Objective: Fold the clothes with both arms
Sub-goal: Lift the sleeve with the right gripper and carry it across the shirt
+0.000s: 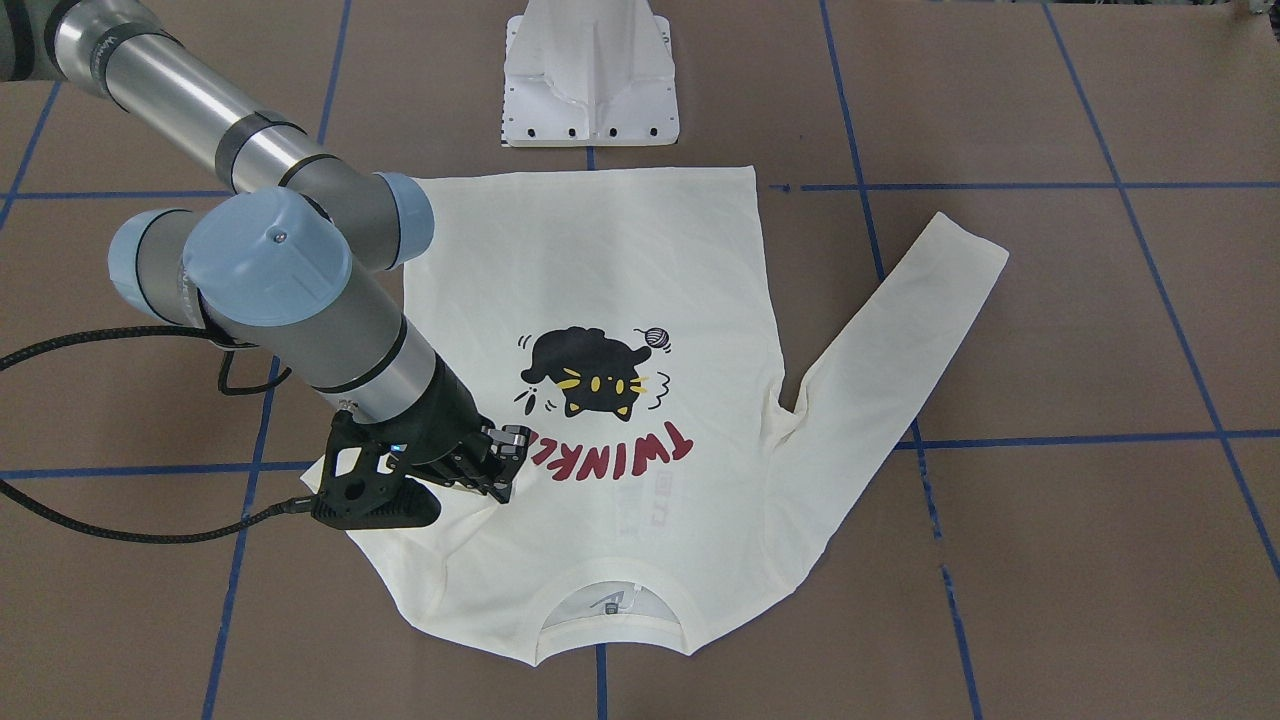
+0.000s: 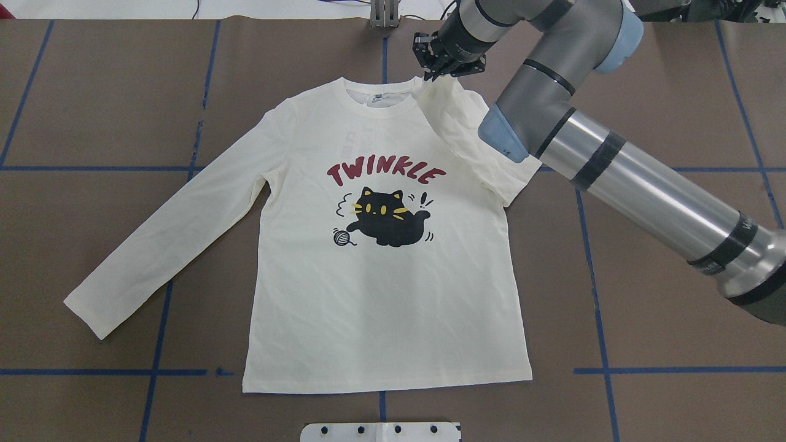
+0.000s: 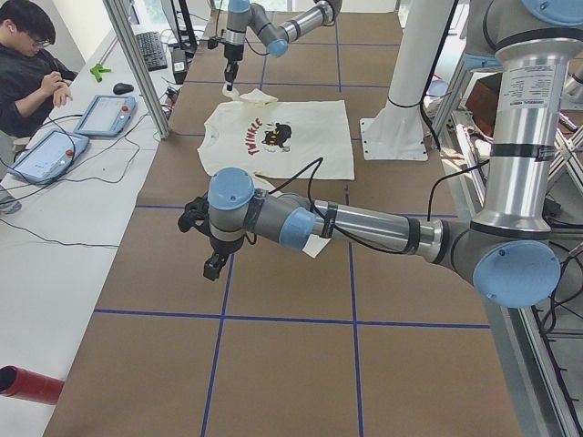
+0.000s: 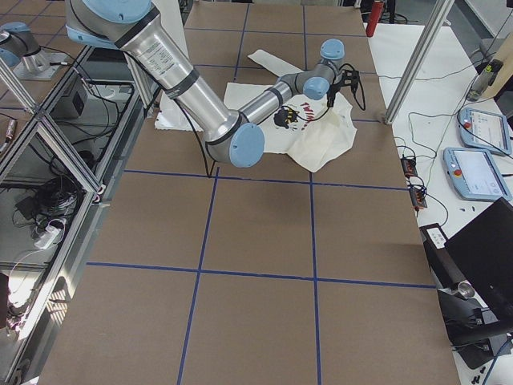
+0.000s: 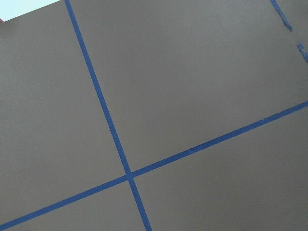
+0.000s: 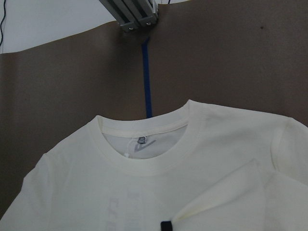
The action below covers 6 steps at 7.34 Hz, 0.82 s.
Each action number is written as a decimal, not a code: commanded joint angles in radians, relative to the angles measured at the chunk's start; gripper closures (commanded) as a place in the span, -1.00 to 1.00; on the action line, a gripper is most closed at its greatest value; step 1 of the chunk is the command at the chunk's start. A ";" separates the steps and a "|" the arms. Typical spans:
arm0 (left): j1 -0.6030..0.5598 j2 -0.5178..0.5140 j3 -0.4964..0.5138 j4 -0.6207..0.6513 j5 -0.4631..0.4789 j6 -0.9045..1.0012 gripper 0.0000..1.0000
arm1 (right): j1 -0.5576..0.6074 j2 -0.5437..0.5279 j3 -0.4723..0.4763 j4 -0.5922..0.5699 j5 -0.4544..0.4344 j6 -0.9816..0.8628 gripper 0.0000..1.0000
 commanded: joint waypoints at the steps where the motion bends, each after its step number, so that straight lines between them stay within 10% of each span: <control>1: 0.000 -0.001 -0.004 -0.001 0.000 -0.038 -1.00 | -0.061 0.191 -0.205 0.086 -0.030 -0.009 1.00; 4: 0.000 -0.003 0.004 -0.001 0.000 -0.043 -1.00 | -0.303 0.218 -0.281 0.173 -0.406 -0.014 1.00; 6: 0.000 -0.001 0.007 -0.001 0.000 -0.043 -1.00 | -0.352 0.221 -0.326 0.297 -0.486 -0.016 1.00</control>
